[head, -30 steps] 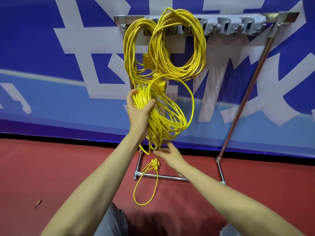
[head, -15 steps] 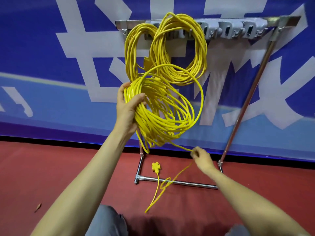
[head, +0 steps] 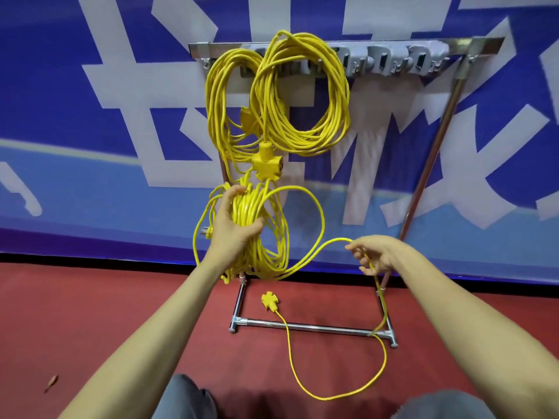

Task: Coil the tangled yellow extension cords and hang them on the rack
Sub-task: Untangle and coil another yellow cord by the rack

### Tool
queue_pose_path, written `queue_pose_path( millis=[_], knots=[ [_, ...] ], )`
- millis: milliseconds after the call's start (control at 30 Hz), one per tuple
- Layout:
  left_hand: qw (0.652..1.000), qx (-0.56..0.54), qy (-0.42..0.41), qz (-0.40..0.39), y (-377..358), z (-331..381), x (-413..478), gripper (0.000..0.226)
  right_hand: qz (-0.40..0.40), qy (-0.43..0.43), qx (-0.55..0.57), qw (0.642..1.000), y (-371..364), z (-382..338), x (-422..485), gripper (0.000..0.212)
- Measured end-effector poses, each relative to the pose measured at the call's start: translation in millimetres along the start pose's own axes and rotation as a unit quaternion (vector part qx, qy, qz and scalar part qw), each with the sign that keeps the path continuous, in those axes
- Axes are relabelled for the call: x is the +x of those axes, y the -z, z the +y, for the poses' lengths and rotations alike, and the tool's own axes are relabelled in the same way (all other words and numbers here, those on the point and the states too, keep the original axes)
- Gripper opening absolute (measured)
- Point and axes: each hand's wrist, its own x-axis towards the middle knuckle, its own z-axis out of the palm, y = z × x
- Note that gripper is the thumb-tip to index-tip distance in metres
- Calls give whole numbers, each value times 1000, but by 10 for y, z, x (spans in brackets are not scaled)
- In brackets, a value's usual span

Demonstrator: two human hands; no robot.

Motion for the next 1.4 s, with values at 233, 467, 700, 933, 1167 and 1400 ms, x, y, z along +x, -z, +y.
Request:
queue_pose_path(
  millis=[233,467,700,933,1167,1400],
  knots=[
    [1000,27,11,-3,143,-95,-111,57,218,159,-322,907,108,-337,-152,40],
    [998,46,33,-10,156,-310,-222,60,-64,19,86,994,-27,-416,-473,24],
    [999,4,42,-10,-19,-356,-347,61,-102,57,601,791,-571,-807,-788,7],
    [989,-119,85,-32,-191,-303,-451,62,70,64,701,707,-1054,-1021,-703,15],
    [949,-247,186,-57,-290,-281,-473,72,86,60,732,673,-1151,-967,-785,30],
    [967,-181,157,-89,-400,-172,-453,84,32,77,789,608,-1131,-1011,-891,41]
  ],
)
